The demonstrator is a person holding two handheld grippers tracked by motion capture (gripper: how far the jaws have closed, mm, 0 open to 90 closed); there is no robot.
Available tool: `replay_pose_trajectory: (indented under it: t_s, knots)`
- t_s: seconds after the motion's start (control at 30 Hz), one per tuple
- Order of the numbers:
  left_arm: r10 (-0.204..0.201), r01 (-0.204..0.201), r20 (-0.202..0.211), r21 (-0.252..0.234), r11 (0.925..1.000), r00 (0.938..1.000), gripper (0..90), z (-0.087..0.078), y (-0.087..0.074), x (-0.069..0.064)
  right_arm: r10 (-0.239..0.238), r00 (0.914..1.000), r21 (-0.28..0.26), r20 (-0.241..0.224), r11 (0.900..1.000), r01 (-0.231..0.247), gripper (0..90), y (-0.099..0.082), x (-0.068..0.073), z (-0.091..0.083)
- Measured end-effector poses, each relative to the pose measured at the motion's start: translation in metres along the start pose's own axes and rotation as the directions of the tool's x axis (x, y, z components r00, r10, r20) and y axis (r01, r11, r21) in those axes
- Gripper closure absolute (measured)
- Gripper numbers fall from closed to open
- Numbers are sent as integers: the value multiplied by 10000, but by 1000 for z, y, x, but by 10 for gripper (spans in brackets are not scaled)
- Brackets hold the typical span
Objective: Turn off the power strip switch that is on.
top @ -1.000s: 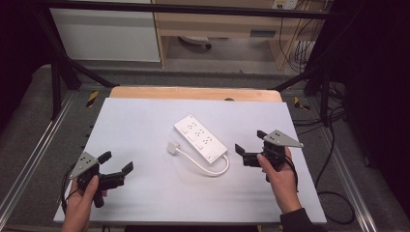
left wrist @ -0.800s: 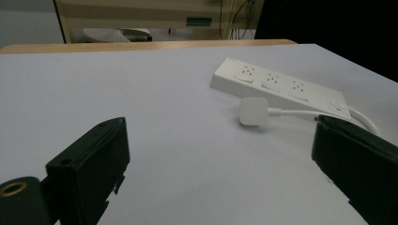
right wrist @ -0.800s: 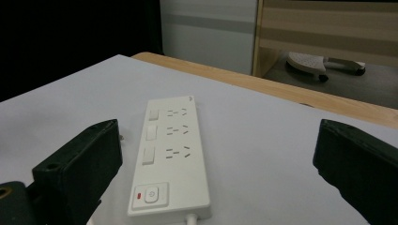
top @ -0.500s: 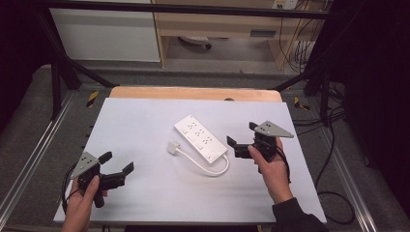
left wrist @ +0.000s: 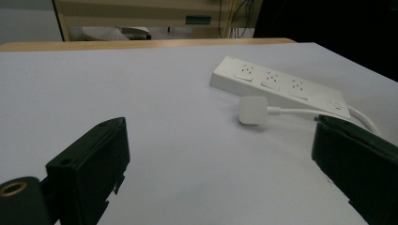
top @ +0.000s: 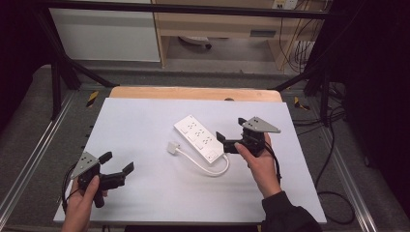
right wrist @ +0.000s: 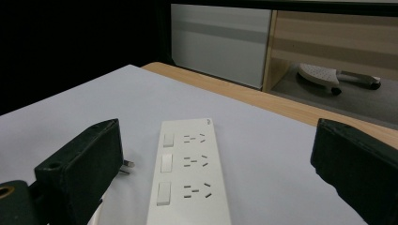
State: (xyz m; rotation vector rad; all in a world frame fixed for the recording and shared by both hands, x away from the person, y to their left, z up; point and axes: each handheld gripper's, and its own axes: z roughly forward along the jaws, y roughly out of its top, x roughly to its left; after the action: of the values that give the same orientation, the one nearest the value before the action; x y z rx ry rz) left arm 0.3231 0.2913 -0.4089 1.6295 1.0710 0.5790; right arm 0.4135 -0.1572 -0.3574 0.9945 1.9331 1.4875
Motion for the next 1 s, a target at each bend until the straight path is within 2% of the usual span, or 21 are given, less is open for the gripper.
replay_pose_trajectory:
  t_s: [0.43, 0.57, 0.73, 1.0]
  knots:
    - [3, -3, 58, 86, 10000, 10000, 46, 1, -1, 0, 43, 9999, 137, 110, 9999, -44, 52, 8, 8, 19]
    - [-4, 3, 75, 118, 9999, 10000, 46, 1, -1, 0, 230, 9996, 117, 145, 9997, -232, 60, 8, 8, 24]
    - [13, -15, 91, 137, 9999, 10000, 46, 2, -1, -1, 190, 9996, 280, 203, 9994, -195, 66, 8, 8, 30]
    - [21, -23, 109, 156, 9999, 9999, 46, 2, -1, -1, 227, 9995, 419, 223, 9988, -236, 114, 8, 9, 38]
